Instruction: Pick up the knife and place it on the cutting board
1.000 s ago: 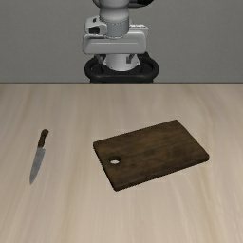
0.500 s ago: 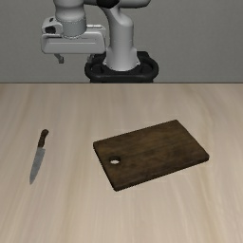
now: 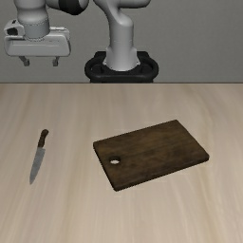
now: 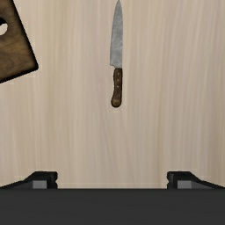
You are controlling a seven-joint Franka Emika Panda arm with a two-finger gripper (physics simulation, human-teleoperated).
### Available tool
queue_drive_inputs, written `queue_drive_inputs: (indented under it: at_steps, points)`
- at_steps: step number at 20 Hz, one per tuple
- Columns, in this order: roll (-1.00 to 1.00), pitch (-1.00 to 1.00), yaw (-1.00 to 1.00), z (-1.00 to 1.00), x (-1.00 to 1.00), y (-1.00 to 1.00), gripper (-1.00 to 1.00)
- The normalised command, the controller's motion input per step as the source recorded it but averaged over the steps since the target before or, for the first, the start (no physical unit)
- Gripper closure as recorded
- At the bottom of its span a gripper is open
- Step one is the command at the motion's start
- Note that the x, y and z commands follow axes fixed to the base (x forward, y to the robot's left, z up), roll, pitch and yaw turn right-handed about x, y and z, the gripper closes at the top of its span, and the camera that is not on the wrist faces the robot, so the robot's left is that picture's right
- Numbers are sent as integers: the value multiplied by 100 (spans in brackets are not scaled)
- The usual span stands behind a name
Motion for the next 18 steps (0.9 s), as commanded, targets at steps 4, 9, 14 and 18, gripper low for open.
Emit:
queue_drive_inputs:
  at_steps: [4, 9, 14, 18]
  points:
    - [0, 0, 0, 0, 100, 0, -100]
    - [0, 0, 0, 0, 80, -20, -100]
    - [0, 0, 0, -80, -20, 0, -100]
    - [0, 0, 0, -100, 0, 0, -100]
